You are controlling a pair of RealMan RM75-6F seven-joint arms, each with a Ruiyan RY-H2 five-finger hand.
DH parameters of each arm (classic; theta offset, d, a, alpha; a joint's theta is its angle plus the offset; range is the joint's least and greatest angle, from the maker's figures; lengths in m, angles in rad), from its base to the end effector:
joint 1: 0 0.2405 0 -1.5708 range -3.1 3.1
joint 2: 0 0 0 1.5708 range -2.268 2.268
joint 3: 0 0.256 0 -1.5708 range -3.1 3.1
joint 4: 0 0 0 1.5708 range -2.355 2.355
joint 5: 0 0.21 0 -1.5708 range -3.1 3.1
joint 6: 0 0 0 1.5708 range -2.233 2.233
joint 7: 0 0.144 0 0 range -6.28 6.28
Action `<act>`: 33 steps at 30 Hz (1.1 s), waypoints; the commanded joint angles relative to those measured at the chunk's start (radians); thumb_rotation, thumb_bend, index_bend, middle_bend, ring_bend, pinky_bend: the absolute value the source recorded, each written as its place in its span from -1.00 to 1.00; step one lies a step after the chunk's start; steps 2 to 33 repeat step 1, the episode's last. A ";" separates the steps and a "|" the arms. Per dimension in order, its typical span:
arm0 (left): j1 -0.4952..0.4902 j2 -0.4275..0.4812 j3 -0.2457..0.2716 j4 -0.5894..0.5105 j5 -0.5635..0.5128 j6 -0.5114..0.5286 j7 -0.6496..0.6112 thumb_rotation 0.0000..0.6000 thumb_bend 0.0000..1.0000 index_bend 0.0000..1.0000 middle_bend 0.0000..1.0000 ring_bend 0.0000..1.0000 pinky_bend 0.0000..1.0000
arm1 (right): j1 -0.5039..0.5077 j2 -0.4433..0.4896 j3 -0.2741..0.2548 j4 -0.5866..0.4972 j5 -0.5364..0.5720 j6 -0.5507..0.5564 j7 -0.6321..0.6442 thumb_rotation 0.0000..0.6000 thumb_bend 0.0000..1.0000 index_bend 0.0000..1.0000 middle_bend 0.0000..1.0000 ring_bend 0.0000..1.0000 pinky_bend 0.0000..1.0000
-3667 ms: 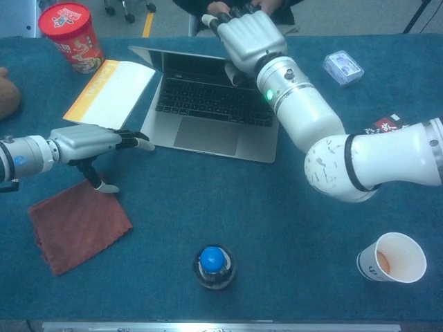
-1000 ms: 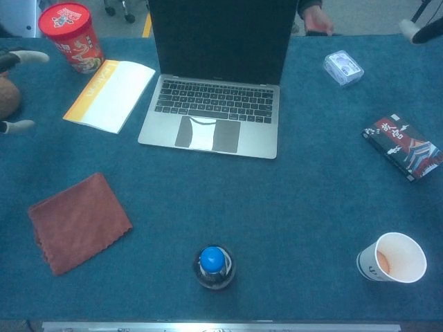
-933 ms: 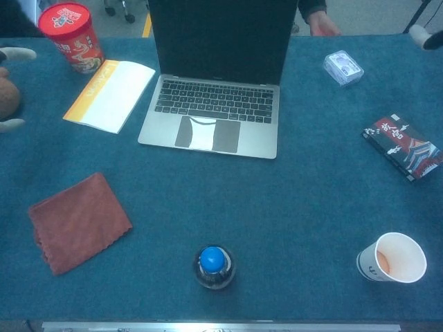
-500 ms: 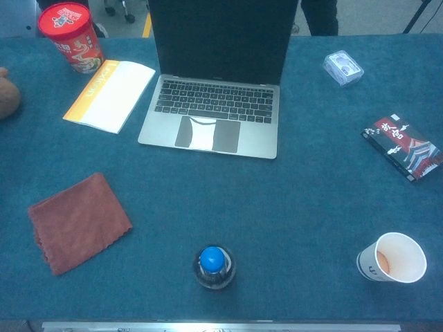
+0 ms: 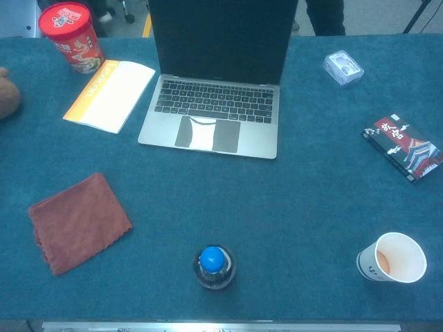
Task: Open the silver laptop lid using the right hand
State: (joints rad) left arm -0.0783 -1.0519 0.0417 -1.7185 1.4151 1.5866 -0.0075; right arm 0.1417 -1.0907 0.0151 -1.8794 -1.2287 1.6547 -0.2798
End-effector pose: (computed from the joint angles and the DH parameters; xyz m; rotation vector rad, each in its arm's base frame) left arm -0.3099 0.1581 0.1770 -1.2834 -0.9626 -0.8854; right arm -0.2847 -0.1802 0.1738 1.1629 -0.8913 0.7860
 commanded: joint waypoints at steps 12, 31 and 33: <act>0.006 -0.003 -0.006 0.000 -0.001 0.000 0.005 1.00 -0.55 -0.78 -0.84 -0.97 -0.91 | -0.006 0.003 0.007 0.002 -0.004 -0.009 0.003 1.00 -0.34 -0.96 -0.79 -1.00 -0.90; 0.006 -0.003 -0.006 0.000 -0.001 0.000 0.005 1.00 -0.55 -0.78 -0.84 -0.97 -0.91 | -0.006 0.003 0.007 0.002 -0.004 -0.009 0.003 1.00 -0.34 -0.96 -0.79 -1.00 -0.90; 0.006 -0.003 -0.006 0.000 -0.001 0.000 0.005 1.00 -0.55 -0.78 -0.84 -0.97 -0.91 | -0.006 0.003 0.007 0.002 -0.004 -0.009 0.003 1.00 -0.34 -0.96 -0.79 -1.00 -0.90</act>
